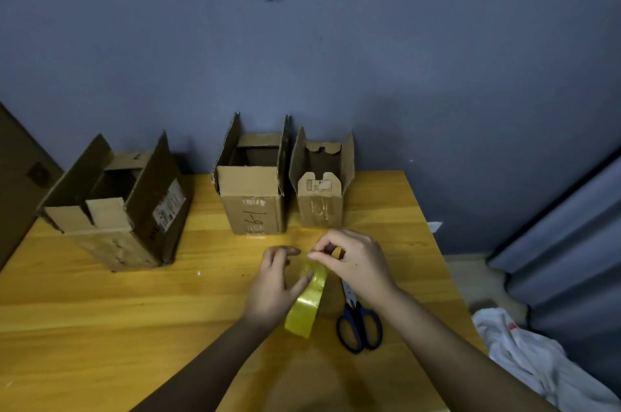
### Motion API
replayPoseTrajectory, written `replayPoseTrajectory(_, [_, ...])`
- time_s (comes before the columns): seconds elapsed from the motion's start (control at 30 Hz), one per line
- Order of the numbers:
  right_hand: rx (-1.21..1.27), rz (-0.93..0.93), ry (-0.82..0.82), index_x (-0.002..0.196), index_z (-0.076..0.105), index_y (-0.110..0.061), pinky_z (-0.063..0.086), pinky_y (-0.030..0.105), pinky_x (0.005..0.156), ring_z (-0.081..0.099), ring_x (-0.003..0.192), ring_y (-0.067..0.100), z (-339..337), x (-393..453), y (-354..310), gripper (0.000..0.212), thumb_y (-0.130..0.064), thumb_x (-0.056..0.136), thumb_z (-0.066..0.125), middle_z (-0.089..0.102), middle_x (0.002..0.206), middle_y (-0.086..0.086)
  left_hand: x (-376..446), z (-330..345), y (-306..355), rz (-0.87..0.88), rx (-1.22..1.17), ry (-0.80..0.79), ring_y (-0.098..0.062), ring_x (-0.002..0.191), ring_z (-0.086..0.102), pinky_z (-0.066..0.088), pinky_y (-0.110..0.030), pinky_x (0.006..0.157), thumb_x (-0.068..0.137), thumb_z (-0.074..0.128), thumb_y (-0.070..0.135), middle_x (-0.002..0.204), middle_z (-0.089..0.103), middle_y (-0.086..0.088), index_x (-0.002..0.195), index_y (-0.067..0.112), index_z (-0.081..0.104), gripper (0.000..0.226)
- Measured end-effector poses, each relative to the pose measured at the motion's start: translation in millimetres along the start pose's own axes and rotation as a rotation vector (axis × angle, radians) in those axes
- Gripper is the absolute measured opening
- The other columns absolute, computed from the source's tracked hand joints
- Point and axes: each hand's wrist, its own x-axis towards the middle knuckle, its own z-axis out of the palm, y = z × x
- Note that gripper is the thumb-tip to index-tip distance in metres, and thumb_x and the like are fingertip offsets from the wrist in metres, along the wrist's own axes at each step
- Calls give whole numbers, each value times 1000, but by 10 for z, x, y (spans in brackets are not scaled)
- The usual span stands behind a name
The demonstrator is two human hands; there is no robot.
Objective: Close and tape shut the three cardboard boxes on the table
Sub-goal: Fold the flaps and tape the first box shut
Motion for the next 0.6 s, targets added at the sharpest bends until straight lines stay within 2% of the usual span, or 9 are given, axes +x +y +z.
replayPoseTrajectory(0.07, [-31,-31,12,80,66,-24,47,18,61,58,74,-1,2,5,-12,23,-47,82,63,65,79,-16,38,-112,79,208,32,129,6,104,47,44,-13,88,84,70,27,118,43,11,113,20,60,32])
replayPoseTrajectory(0.13, [-93,-65,37,78,65,-25,42,13,57,55,71,-2,9,12,-32,22,-47,82,63,64,76,-16,84,-208,171,311,72,175,6,98,50,41,-6,81,81,73,21,111,51,8,100,17,65,21])
replayPoseTrajectory(0.17, [-103,-64,54,78,65,-25,40,12,56,55,70,-1,4,22,-34,23,-47,83,62,63,75,-15,107,-239,204,340,98,183,5,96,51,42,-7,79,80,73,20,108,55,7,95,16,67,17])
replayPoseTrajectory(0.33, [-186,-88,123,75,65,-25,45,20,51,57,66,2,-38,66,48,30,-52,85,56,63,72,-14,228,-352,307,358,136,132,-7,95,59,53,-28,78,82,71,22,103,61,6,89,18,73,8])
replayPoseTrajectory(0.5, [-444,-213,267,82,71,-22,46,22,48,60,63,7,-52,52,129,33,-41,97,48,67,78,-10,300,-353,404,368,198,91,-11,86,60,55,-37,71,87,68,22,101,61,6,88,18,71,6])
replayPoseTrajectory(0.6, [-316,-2,344,100,71,-24,49,21,52,64,72,5,22,-131,54,39,-43,100,37,71,90,-10,322,-285,509,353,215,76,-14,86,61,53,-39,70,91,62,24,100,60,5,90,17,66,9])
